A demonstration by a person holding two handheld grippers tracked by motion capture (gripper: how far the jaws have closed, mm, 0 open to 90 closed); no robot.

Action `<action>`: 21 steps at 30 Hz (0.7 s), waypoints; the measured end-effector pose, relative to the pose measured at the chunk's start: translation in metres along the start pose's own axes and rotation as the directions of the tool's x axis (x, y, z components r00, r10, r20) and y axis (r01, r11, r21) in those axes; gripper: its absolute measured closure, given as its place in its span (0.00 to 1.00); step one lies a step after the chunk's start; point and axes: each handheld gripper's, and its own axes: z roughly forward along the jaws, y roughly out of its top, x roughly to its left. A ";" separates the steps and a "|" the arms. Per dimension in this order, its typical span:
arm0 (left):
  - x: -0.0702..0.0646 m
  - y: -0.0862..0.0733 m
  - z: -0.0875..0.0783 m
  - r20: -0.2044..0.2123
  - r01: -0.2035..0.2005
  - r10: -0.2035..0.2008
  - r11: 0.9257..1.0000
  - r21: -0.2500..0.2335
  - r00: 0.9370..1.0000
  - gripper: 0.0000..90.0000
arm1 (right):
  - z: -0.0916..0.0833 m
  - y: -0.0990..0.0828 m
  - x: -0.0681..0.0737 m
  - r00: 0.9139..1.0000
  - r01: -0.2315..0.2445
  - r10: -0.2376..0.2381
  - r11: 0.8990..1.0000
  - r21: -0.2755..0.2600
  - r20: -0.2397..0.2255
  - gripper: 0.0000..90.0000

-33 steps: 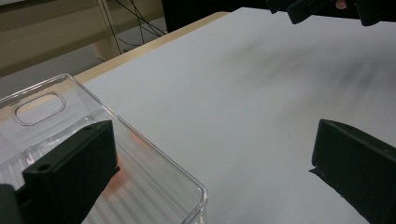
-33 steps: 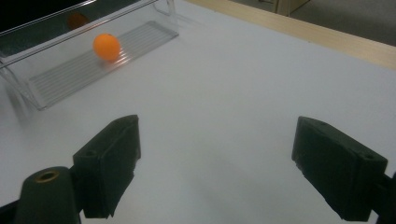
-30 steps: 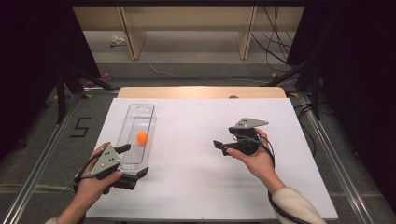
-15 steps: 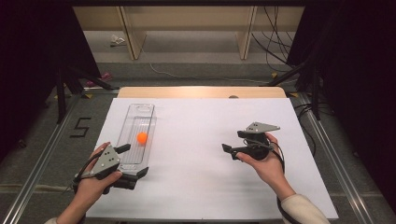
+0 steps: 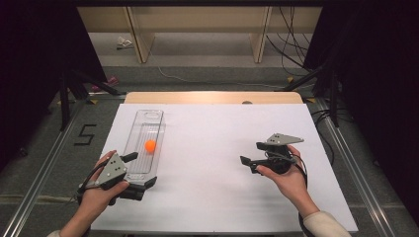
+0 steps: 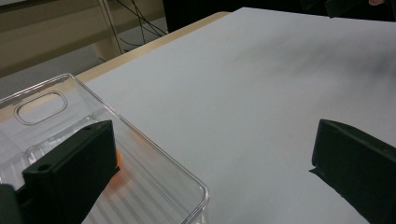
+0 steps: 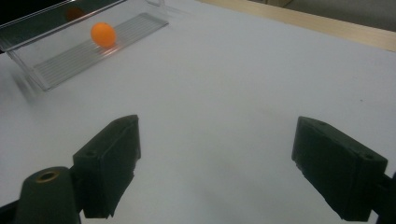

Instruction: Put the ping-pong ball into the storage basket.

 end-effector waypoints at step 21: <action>0.000 0.000 0.000 0.000 0.000 0.000 1.000 0.000 1.000 0.00 | -0.015 -0.010 -0.003 1.000 -0.016 0.016 1.000 -0.010 -0.003 0.18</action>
